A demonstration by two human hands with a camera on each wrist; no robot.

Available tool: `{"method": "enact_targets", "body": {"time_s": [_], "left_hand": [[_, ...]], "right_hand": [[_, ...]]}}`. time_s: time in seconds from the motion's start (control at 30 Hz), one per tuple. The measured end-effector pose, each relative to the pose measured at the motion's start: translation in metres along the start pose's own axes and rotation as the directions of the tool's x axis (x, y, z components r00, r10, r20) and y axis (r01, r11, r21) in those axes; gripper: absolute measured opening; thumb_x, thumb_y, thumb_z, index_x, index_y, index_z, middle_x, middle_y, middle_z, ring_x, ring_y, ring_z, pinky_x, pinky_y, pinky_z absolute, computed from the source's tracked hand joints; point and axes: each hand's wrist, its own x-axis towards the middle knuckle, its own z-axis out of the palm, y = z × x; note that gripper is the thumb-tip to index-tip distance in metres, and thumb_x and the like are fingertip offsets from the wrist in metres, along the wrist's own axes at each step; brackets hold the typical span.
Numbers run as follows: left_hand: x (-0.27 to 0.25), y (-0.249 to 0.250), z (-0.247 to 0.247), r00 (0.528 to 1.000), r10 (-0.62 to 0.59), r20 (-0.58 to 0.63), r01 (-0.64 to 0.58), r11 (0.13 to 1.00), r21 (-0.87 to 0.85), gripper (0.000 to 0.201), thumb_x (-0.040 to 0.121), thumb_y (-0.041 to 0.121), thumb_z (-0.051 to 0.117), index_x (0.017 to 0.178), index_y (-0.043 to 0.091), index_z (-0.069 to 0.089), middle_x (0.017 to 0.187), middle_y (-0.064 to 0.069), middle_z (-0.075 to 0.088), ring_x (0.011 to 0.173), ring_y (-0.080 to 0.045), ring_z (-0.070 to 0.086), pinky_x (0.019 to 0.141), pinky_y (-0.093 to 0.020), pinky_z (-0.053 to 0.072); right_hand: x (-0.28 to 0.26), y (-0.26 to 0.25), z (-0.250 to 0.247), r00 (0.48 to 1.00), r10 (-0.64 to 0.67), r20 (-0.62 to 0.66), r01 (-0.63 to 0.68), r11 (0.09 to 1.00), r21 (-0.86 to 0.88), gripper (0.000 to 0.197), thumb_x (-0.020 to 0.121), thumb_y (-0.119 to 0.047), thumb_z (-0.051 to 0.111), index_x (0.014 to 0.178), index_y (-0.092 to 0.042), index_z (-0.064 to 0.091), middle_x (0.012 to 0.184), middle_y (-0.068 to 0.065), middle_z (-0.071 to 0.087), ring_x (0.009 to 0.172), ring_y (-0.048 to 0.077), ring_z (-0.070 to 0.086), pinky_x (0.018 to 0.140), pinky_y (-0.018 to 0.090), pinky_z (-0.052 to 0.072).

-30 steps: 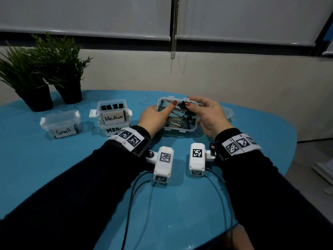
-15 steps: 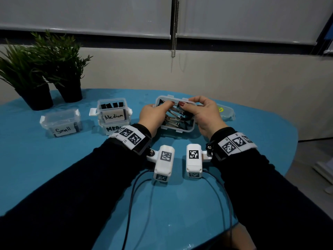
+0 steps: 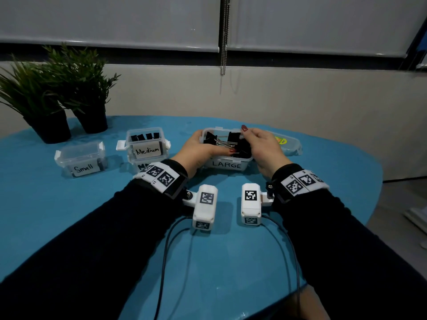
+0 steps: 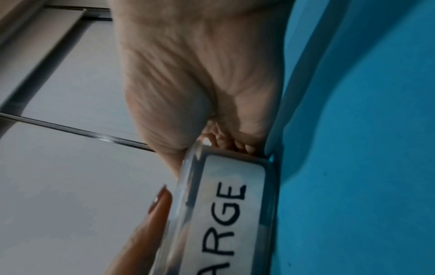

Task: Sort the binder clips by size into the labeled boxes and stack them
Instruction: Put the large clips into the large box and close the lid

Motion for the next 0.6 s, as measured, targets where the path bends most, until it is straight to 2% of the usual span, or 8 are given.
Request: {"method": "enact_targets", "body": {"time_s": [0.07, 0.13, 0.2, 0.27, 0.37, 0.47, 0.53, 0.6], "left_hand": [[0.003, -0.002, -0.002, 0.998, -0.031, -0.053, 0.027, 0.998, -0.061, 0.062, 0.069, 0.003, 0.088, 0.123, 0.012, 0.059, 0.110, -0.012, 0.074, 0.091, -0.026, 0.074, 0.080, -0.045, 0.062], [0.006, -0.004, -0.001, 0.995, -0.037, -0.091, 0.029, 0.995, -0.093, 0.060, 0.071, 0.005, 0.087, 0.122, 0.012, 0.058, 0.112, -0.014, 0.072, 0.095, -0.030, 0.073, 0.080, -0.048, 0.062], [0.006, -0.005, 0.000, 0.994, -0.044, -0.099, 0.032, 0.993, -0.115, 0.067, 0.070, 0.007, 0.088, 0.128, 0.017, 0.054, 0.115, -0.013, 0.069, 0.097, -0.031, 0.072, 0.082, -0.049, 0.061], [0.006, -0.006, -0.001, 0.997, -0.054, -0.056, 0.047, 0.991, -0.128, 0.078, 0.067, 0.008, 0.090, 0.133, 0.024, 0.050, 0.119, -0.012, 0.065, 0.097, -0.031, 0.072, 0.081, -0.048, 0.061], [0.004, -0.004, -0.007, 0.998, -0.056, 0.038, 0.061, 0.990, -0.127, 0.095, 0.061, 0.003, 0.093, 0.139, 0.025, 0.044, 0.123, -0.012, 0.063, 0.097, -0.027, 0.072, 0.077, -0.041, 0.061], [0.004, -0.002, -0.013, 0.992, -0.073, 0.099, 0.083, 0.991, -0.109, 0.109, 0.055, -0.004, 0.093, 0.144, 0.027, 0.037, 0.125, -0.014, 0.063, 0.101, -0.029, 0.071, 0.083, -0.045, 0.061], [0.004, -0.003, -0.014, 0.991, -0.074, 0.115, 0.087, 0.990, -0.108, 0.110, 0.057, -0.006, 0.091, 0.144, 0.027, 0.034, 0.126, -0.016, 0.063, 0.103, -0.031, 0.071, 0.082, -0.047, 0.061], [0.005, -0.004, -0.013, 0.994, -0.053, 0.098, 0.062, 0.994, -0.090, 0.109, 0.054, -0.002, 0.094, 0.142, 0.026, 0.035, 0.124, -0.016, 0.066, 0.103, -0.031, 0.072, 0.084, -0.047, 0.061]], "right_hand": [[0.002, -0.001, -0.001, 0.997, 0.063, 0.052, -0.069, 0.992, 0.107, 0.016, 0.100, -0.014, 0.058, 0.104, -0.007, 0.072, 0.109, 0.016, 0.074, 0.100, 0.027, 0.072, 0.092, 0.038, 0.057], [-0.001, -0.001, -0.002, 0.984, 0.077, 0.158, -0.093, 0.991, 0.097, 0.016, 0.095, -0.005, 0.063, 0.109, -0.007, 0.069, 0.101, 0.011, 0.075, 0.088, 0.019, 0.073, 0.078, 0.030, 0.059], [-0.003, 0.003, -0.001, 0.970, 0.097, 0.224, -0.109, 0.993, 0.045, 0.020, 0.090, 0.000, 0.066, 0.108, -0.008, 0.068, 0.095, 0.009, 0.074, 0.081, 0.020, 0.071, 0.071, 0.032, 0.059], [-0.002, 0.006, 0.001, 0.970, 0.125, 0.210, -0.133, 0.991, 0.026, 0.019, 0.089, -0.001, 0.068, 0.107, -0.009, 0.068, 0.093, 0.009, 0.074, 0.082, 0.024, 0.070, 0.072, 0.035, 0.058], [0.001, 0.003, 0.004, 0.978, 0.136, 0.159, -0.139, 0.990, 0.009, 0.021, 0.087, 0.000, 0.071, 0.107, -0.005, 0.067, 0.089, 0.012, 0.074, 0.078, 0.025, 0.071, 0.070, 0.036, 0.058], [0.004, 0.005, 0.005, 0.981, 0.145, 0.125, -0.141, 0.989, -0.043, 0.032, 0.084, -0.002, 0.075, 0.114, 0.000, 0.066, 0.095, 0.016, 0.073, 0.081, 0.029, 0.070, 0.074, 0.040, 0.059], [0.007, 0.009, 0.002, 0.988, 0.124, 0.095, -0.115, 0.989, -0.094, 0.043, 0.081, -0.012, 0.081, 0.119, -0.002, 0.065, 0.104, 0.014, 0.073, 0.089, 0.027, 0.071, 0.079, 0.040, 0.059], [0.009, 0.008, -0.003, 0.998, 0.046, 0.046, -0.040, 0.991, -0.130, 0.051, 0.080, -0.026, 0.084, 0.122, -0.003, 0.065, 0.109, 0.009, 0.073, 0.098, 0.021, 0.071, 0.091, 0.035, 0.057]]}}
